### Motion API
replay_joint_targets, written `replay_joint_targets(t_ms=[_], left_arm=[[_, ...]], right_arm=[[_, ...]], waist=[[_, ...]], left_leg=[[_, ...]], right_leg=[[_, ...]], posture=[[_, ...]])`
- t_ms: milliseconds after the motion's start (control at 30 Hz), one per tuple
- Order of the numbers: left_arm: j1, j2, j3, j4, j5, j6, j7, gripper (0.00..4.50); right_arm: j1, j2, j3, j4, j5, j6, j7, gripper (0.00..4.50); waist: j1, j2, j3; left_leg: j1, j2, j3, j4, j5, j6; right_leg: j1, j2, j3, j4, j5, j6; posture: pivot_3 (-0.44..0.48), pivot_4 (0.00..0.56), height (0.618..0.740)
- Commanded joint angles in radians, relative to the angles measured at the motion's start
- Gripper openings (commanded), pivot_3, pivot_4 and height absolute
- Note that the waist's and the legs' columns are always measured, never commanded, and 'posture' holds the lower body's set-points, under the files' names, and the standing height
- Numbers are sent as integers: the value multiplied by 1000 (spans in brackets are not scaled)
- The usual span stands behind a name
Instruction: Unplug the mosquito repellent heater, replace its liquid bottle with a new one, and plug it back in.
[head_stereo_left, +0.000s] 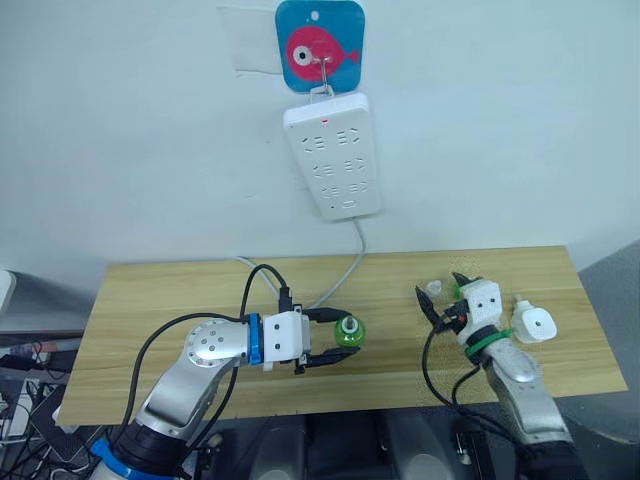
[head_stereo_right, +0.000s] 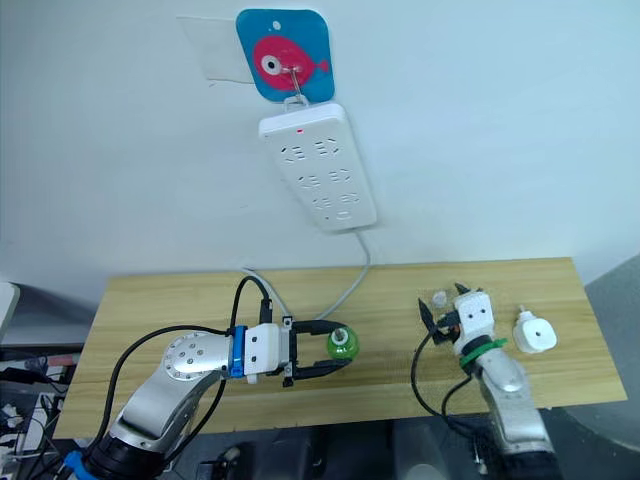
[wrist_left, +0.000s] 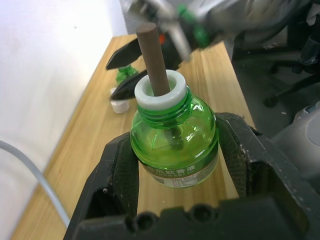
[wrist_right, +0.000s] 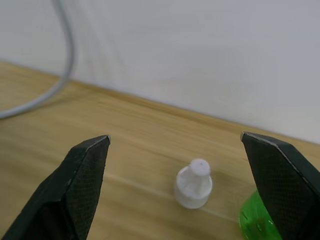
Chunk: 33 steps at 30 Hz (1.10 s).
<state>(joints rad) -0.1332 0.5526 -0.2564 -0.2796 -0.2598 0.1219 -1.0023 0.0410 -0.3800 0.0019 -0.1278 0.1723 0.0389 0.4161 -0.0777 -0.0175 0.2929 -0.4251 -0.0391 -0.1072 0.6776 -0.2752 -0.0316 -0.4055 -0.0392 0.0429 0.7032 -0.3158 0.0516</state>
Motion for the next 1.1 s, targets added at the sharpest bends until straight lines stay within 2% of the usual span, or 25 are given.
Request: replay_joint_targets(t_ms=[33, 133, 233, 467, 767, 867, 1100], left_arm=[[-13, -7, 14, 0, -5, -24, 3, 2238], [-32, -15, 18, 30, -4, -31, 5, 2238], [-54, -27, 10, 58, 2, -44, 8, 2238], [-92, -50, 1, 85, 11, -54, -1, 2238], [-89, -53, -2, 71, 11, -54, -1, 2238], [-88, -52, -2, 69, 9, -53, -6, 2238], [-96, -59, -4, 71, 6, -51, -12, 2238]], right_arm=[[71, -118, 17, -326, 204, 205, 166, 4471], [95, -215, 42, -489, 377, 368, 264, 4471], [58, -258, 81, -581, 476, 469, 301, 4471], [-100, -125, 215, -553, 417, 524, 200, 4471], [-156, -50, 277, -442, 283, 456, 188, 4471], [-133, -60, 284, -443, 256, 432, 205, 3834], [-101, -81, 306, -409, 153, 325, 227, 1340]], waist=[[-1, 0, 0], [-3, 0, 0], [-4, 0, 0], [-2, -1, 1], [-2, -1, 1], [-2, -1, 1], [-3, -1, 1]], left_leg=[[0, 0, 0, 0, 0, 0], [0, 1, -2, 0, 0, 0], [0, 1, -2, 0, 0, 1], [0, 1, -3, 0, 0, 1], [0, 0, -3, 0, 0, 0], [0, 0, -2, 0, 0, 0], [0, 0, -2, 0, 0, 0]], right_leg=[[0, 0, 0, -1, 0, 0], [1, 1, 0, -1, 0, 0], [2, 1, 0, -2, 0, 0], [2, 1, -2, -4, 0, 0], [1, 0, -2, -4, 0, 0], [1, 0, -2, -4, 0, 0], [1, 0, -2, -4, 0, 0]], posture=[[-66, 313, 740], [-84, 323, 740], [-88, 318, 740], [-82, 323, 740], [-77, 323, 740], [-78, 324, 740], [-82, 324, 740]])
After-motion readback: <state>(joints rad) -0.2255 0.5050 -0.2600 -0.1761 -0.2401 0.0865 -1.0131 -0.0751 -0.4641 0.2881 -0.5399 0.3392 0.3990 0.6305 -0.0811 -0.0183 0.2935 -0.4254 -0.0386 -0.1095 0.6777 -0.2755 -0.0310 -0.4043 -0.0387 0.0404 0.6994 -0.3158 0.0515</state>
